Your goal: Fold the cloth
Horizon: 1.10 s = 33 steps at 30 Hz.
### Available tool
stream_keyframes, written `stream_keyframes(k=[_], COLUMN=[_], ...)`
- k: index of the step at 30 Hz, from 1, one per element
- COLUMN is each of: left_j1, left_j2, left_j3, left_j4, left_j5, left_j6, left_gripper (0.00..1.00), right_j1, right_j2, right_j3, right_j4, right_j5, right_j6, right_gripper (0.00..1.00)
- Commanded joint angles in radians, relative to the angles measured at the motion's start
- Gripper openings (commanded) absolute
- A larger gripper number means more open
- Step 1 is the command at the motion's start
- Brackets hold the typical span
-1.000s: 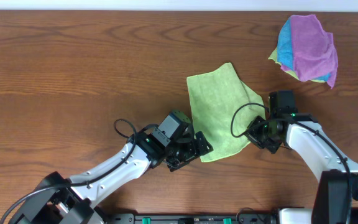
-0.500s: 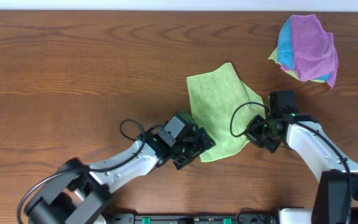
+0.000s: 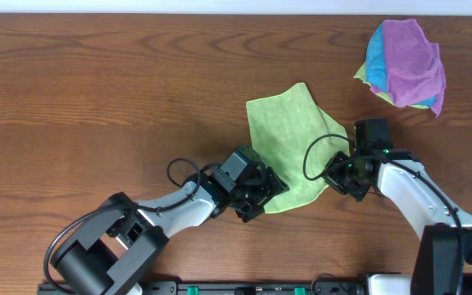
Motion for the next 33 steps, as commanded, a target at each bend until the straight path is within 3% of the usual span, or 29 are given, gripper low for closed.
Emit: stream_keyframes(k=[1,4,6,9,12,18,26,33], left_j1=[-0.003,-0.004,-0.004,-0.004,-0.004,0.021,0.267,0.426], left_j2=[0.038,0.045,0.048,0.051,0.051,0.051,0.051,0.051], left_j3=[-0.008,-0.008,-0.008,-0.008,-0.007,-0.007,-0.007,-0.007], left_j4=[0.001,0.002,0.002,0.002,0.002,0.001,-0.122,-0.215], left_j5=[-0.019,-0.023,-0.029,-0.038,-0.047,-0.035,0.138,0.237], left_j6=[-0.018,-0.026,-0.026,-0.026,-0.021,0.084,0.323,0.466], left_gripper=[0.83,0.73,0.61,0.26,0.06,0.06,0.06,0.06], right_j1=[0.005,0.005,0.005,0.005,0.005,0.005,0.018,0.144], right_j2=[-0.016,-0.016,-0.016,-0.016,-0.016,-0.016,-0.016,-0.016], right_j3=[0.018,0.018,0.018,0.018,0.018,0.018,0.018,0.018], right_j4=[0.002,0.003,0.003,0.003,0.003,0.003,-0.005,0.012], right_j5=[-0.008,-0.008,-0.008,-0.008,-0.008,-0.021,-0.083,-0.091], right_j6=[0.013,0.013,0.013,0.013,0.013,0.013,0.012,0.042], right_gripper=[0.01,0.01,0.01,0.01,0.01,0.01,0.01,0.01])
